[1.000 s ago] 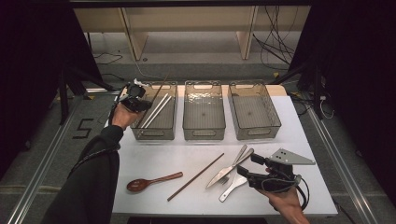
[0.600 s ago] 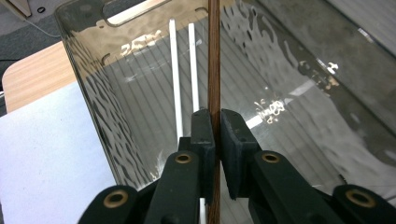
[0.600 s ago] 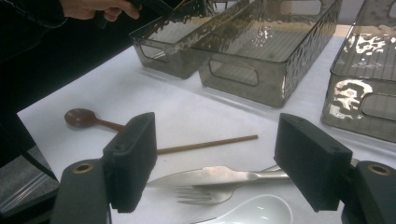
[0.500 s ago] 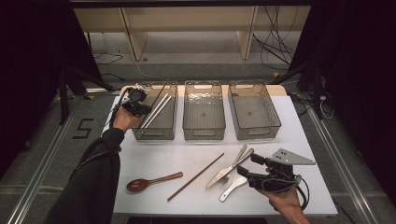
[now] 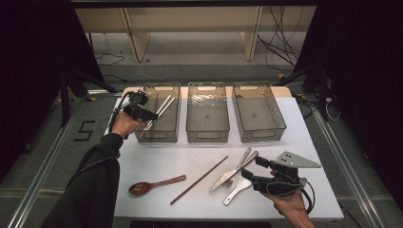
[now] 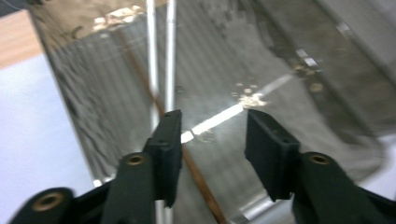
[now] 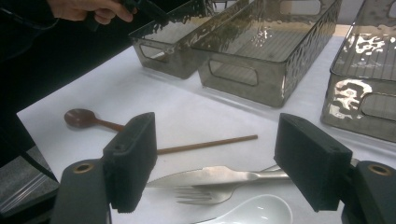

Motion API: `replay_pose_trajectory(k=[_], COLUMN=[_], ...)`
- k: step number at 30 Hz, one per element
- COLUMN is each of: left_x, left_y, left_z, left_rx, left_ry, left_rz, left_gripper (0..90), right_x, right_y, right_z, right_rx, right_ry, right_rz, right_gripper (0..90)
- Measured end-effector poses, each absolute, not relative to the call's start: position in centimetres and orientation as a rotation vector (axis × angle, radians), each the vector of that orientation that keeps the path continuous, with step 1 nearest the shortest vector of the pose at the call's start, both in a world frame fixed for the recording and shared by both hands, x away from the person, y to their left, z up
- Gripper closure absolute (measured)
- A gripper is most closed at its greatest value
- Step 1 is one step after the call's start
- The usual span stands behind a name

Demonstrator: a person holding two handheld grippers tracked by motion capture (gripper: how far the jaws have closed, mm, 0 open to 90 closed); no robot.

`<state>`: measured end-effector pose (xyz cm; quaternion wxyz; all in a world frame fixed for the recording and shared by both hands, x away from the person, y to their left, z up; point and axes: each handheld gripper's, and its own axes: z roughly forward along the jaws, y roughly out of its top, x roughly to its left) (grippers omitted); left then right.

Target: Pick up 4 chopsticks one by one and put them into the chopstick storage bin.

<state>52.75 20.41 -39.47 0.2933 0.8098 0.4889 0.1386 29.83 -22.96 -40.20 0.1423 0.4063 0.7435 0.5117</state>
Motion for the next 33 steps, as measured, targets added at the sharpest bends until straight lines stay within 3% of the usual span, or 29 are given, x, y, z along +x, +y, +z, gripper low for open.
replay_pose_trajectory(k=[7,11,27,33], left_x=[49.4,47.4,42.4,40.8], left_y=[19.1,18.1,14.6,13.8], left_z=[-37.2,-36.5,-37.8,-38.7], left_rx=[2.119,2.128,2.277,2.327], left_ry=[1.239,1.187,1.051,1.031], left_rz=[0.316,0.298,0.172,0.152], left_gripper=[35.0,30.3,17.5,17.0], right_x=[29.8,29.8,29.7,29.6], right_y=[-22.9,-22.9,-22.9,-22.8], right_z=[-40.2,-40.2,-40.1,-40.1], right_rx=[1.175,1.174,1.166,1.165], right_ry=[2.146,2.146,2.143,2.147], right_rz=[1.473,1.472,1.471,1.472], right_gripper=[30.3,30.3,30.3,30.3])
